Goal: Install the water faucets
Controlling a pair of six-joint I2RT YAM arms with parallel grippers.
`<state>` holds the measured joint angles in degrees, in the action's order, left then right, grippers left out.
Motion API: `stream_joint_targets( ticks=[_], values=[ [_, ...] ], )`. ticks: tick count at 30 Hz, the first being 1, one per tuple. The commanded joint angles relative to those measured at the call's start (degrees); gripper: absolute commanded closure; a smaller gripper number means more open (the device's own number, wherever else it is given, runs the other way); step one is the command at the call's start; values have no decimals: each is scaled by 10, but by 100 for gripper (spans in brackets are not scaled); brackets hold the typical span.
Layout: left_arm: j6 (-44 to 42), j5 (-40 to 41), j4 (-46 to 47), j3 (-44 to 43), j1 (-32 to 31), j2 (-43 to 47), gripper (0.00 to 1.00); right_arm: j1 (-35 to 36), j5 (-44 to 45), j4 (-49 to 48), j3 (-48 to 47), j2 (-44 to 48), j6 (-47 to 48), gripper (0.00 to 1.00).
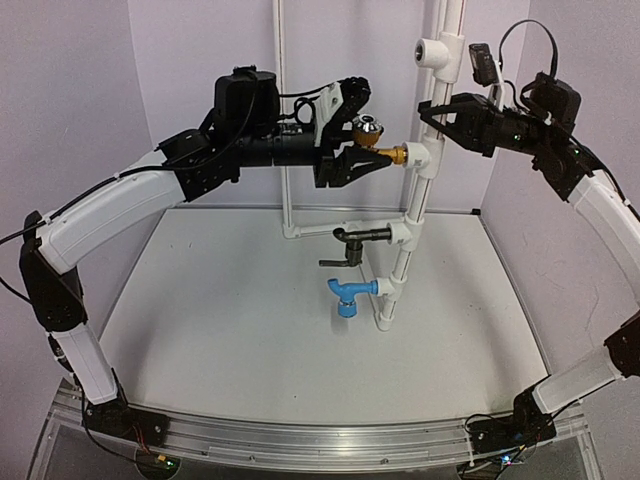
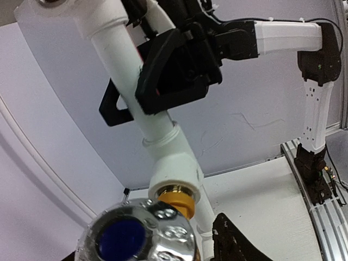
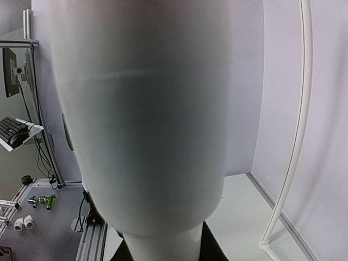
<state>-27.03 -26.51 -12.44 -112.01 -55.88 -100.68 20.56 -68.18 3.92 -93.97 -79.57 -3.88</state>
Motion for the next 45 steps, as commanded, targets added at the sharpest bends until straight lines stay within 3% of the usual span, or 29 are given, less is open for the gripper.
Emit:
stream_joint_targets(
  ticks=[1, 4, 9, 15, 23, 30, 34, 37, 45],
  values=[
    [-59, -48, 57, 6, -7, 30, 46, 10, -29, 112, 8, -21, -101, 100],
    [-101, -72, 58, 28, -9, 44, 46, 9, -27, 112, 10, -21, -104, 100],
    [-210, -62, -45, 18, -34, 49, 38, 9, -22, 112, 11, -22, -107, 100],
    [-245, -25, -68, 31, -59, 63, 30, 9, -21, 112, 14, -26, -107, 100],
    [-272, 25, -114, 20, -114, 61, 29, 9, -22, 112, 11, -31, -107, 100],
    [-244, 73, -74, 46, -125, 87, 29, 9, -22, 112, 13, -33, -105, 100],
    [-183, 103, -8, 60, -125, 102, 28, 9, -21, 111, 15, -34, -102, 100],
    [-71, 130, 27, 52, -125, 103, 21, 9, -18, 111, 13, -35, -99, 100],
    [254, 304, -59, -48, -123, 103, 13, 9, 10, 109, 9, -38, -94, 100]
  ],
)
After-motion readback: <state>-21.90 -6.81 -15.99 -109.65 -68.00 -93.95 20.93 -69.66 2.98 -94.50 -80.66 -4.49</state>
